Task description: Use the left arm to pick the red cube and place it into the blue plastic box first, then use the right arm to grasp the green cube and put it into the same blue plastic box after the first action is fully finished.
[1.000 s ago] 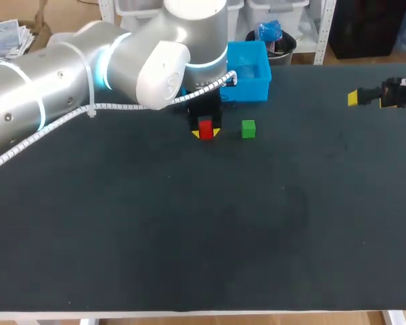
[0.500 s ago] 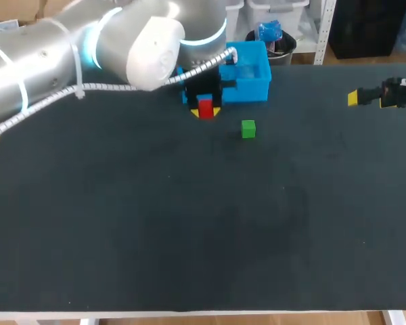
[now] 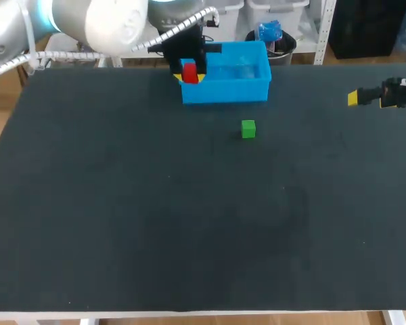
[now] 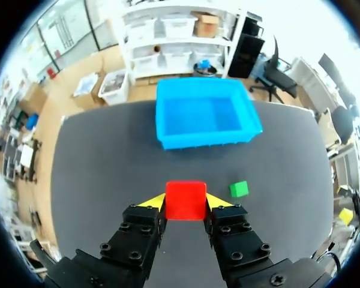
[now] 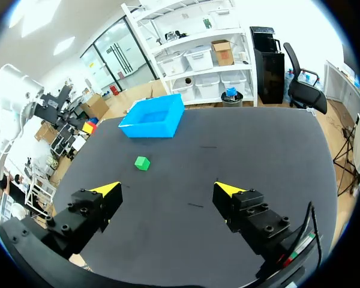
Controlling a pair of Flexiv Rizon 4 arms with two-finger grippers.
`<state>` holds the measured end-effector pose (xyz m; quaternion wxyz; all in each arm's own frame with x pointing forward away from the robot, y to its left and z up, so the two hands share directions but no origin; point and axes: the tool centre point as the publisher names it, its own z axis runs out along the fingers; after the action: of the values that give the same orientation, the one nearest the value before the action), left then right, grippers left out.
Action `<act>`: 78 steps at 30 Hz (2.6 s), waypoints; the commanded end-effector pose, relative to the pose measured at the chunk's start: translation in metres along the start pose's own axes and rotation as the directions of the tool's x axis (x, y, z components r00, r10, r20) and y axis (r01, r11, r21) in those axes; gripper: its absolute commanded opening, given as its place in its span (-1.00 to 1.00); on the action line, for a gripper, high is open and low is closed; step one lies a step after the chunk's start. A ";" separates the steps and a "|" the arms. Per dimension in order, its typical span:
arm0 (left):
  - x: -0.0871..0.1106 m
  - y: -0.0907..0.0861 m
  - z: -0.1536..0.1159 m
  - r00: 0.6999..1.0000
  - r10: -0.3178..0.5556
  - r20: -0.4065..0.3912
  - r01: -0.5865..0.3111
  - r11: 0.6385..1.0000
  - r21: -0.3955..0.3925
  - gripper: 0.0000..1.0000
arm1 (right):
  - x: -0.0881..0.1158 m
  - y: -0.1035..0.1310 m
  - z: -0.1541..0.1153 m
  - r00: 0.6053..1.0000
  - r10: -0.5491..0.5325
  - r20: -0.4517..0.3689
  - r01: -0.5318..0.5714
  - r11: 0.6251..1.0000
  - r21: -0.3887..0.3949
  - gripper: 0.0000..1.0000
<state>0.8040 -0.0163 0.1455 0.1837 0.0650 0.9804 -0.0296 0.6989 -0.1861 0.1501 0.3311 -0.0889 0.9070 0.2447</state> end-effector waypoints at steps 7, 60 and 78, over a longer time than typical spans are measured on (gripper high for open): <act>0.001 0.010 0.008 0.975 0.183 0.127 -0.199 0.971 0.131 -1.00 | 0.000 0.000 0.001 1.000 0.000 -0.001 0.000 1.000 0.002 1.00; -0.133 -0.002 0.107 0.928 0.330 0.174 -0.367 0.891 0.266 -1.00 | 0.000 0.000 0.001 1.000 0.000 -0.001 0.000 1.000 0.002 1.00; -0.136 0.002 0.129 0.948 0.303 0.100 -0.319 0.916 0.243 -1.00 | 0.000 0.000 0.001 1.000 0.000 -0.001 0.000 1.000 0.002 1.00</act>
<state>0.9572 -0.0329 0.0782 0.2507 0.2368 0.9284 -0.1386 0.6989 -0.1861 0.1501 0.3311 -0.0889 0.9070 0.2447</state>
